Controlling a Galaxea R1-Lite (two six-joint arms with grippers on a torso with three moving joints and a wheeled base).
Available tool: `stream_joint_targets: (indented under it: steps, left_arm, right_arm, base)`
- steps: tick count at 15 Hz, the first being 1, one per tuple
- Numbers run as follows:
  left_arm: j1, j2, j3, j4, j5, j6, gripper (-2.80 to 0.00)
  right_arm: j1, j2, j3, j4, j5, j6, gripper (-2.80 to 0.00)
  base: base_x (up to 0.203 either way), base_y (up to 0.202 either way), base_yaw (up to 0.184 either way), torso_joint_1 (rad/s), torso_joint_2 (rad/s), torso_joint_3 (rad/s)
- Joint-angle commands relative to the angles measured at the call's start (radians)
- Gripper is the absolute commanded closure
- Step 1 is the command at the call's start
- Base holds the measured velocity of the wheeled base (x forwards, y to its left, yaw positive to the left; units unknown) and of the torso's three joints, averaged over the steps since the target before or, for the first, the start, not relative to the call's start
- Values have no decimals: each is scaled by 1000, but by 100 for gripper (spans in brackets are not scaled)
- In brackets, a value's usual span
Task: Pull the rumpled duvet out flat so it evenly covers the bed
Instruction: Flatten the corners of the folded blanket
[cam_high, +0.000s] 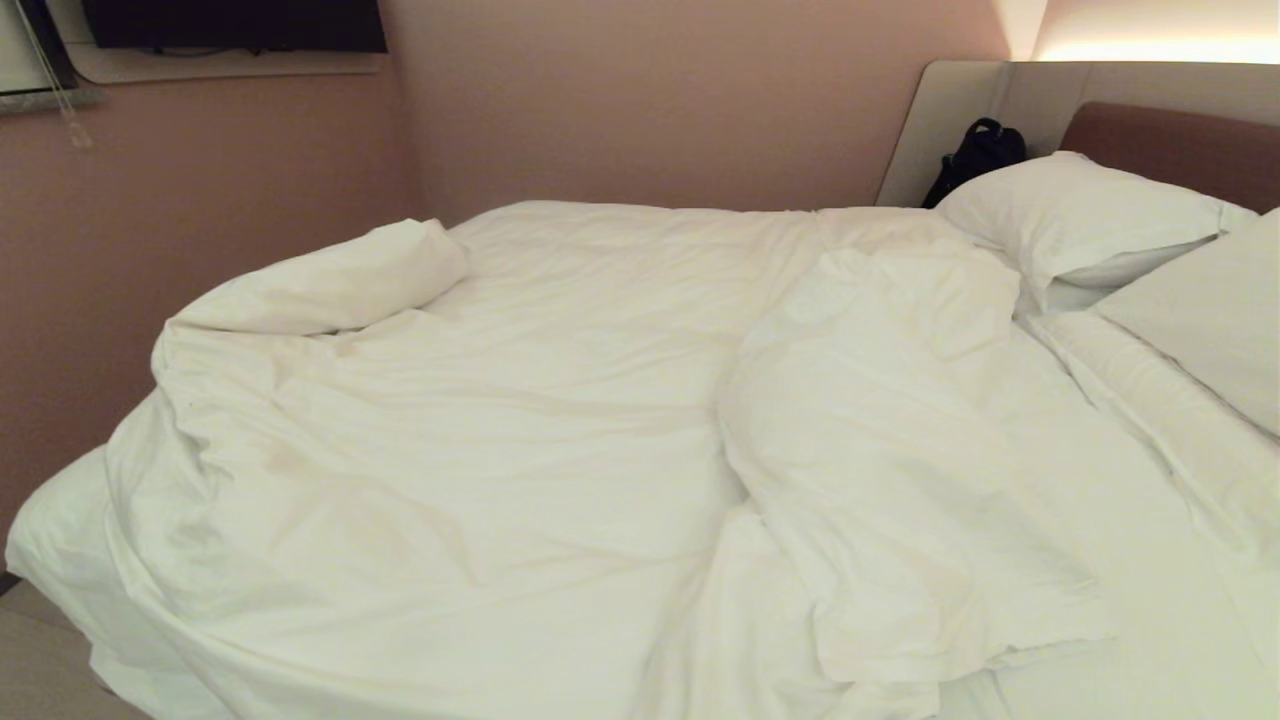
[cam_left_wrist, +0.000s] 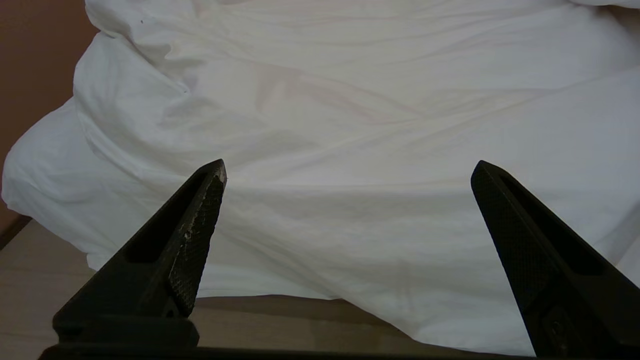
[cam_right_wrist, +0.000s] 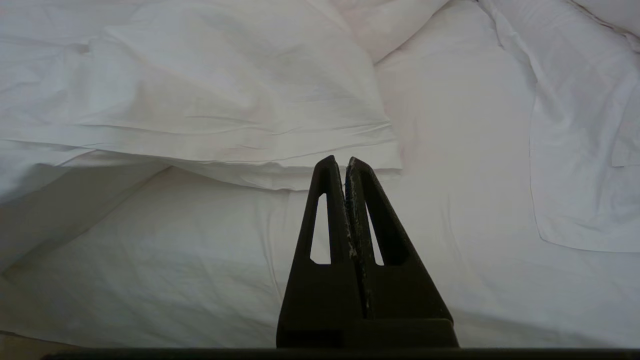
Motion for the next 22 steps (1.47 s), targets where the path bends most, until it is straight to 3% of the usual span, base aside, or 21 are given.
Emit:
stream_joint_targets:
  steps: [1,22]
  left_arm:
    - [0,0,0,0,1,0,-280]
    - [0,0,1,0,1,-2,-280]
  right_arm:
    - [0,0,0,0,0,0,0]
    - [0,1,0,0,-1,0,0]
  base:
    - [0,0,0,0,0,0]
    - [0,0,0,0,0,0]
